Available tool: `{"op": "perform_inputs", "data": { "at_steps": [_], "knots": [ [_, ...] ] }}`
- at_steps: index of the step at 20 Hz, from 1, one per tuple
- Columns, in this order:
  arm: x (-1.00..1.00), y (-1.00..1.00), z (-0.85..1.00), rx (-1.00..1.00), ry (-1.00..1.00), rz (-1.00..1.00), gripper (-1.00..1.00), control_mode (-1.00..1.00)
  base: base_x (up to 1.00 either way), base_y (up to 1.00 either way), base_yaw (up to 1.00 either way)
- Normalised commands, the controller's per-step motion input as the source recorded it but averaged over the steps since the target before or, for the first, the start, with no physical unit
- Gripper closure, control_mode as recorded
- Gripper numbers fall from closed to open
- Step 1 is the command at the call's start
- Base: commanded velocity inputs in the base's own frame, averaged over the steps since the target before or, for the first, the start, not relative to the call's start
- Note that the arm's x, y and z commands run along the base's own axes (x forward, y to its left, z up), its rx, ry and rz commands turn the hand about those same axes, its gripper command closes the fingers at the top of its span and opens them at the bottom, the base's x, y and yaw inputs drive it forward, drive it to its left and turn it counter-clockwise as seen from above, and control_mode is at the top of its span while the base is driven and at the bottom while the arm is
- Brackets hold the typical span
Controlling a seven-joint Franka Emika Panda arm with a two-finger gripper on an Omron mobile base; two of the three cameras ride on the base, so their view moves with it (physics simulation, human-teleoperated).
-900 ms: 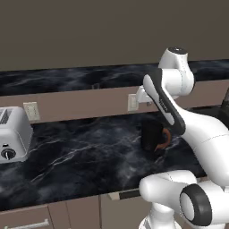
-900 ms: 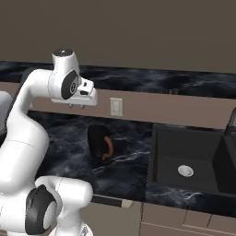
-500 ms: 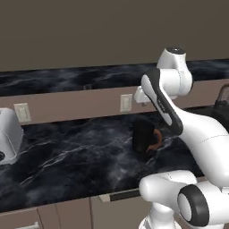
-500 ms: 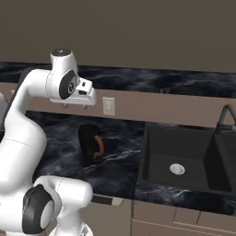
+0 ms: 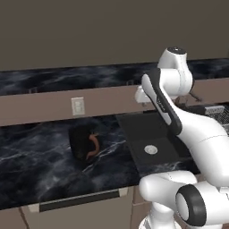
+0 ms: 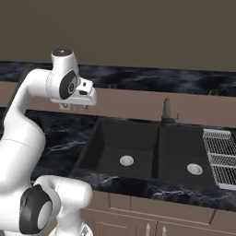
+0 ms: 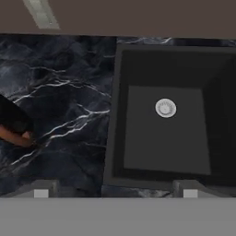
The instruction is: Turn on the sink faucet and place the jug under the water for a few seconds to fill it up.
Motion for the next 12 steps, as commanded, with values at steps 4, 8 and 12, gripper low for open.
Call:
{"op": "perform_inputs", "data": {
  "at_steps": [4,8,12],
  "knots": [
    [0.00,0.00,0.00,0.00,0.00,0.00,-1.00,1.00,-0.37,-0.82,0.00],
    [0.00,0.00,0.00,0.00,0.00,0.00,-1.00,1.00,-0.35,-0.67,0.00],
    [0.00,0.00,0.00,0.00,0.00,0.00,-1.00,1.00,-0.04,-0.68,0.00]
  ]
}}
